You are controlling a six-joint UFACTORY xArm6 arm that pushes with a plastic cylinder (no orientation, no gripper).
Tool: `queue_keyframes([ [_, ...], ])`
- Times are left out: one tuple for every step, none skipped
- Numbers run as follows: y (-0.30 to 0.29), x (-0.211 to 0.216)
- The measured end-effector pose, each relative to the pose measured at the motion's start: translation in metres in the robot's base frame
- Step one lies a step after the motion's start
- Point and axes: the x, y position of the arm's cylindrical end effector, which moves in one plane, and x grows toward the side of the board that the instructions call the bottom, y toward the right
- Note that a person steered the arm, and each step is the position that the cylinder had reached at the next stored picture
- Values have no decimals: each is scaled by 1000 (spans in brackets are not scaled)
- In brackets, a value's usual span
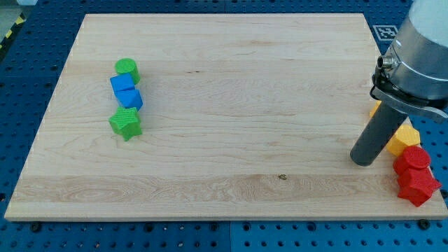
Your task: Place the arm to the top of the yellow heart
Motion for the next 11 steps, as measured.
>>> queue_keyframes([
  [-13,-12],
  [-25,-21],
  [-35,-39],
  [-39,-61],
  [-42,-82],
  [-34,-98],
  [-28,-107],
  [-28,-124],
  [-16,-149],
  [-1,-155],
  [30,-155],
])
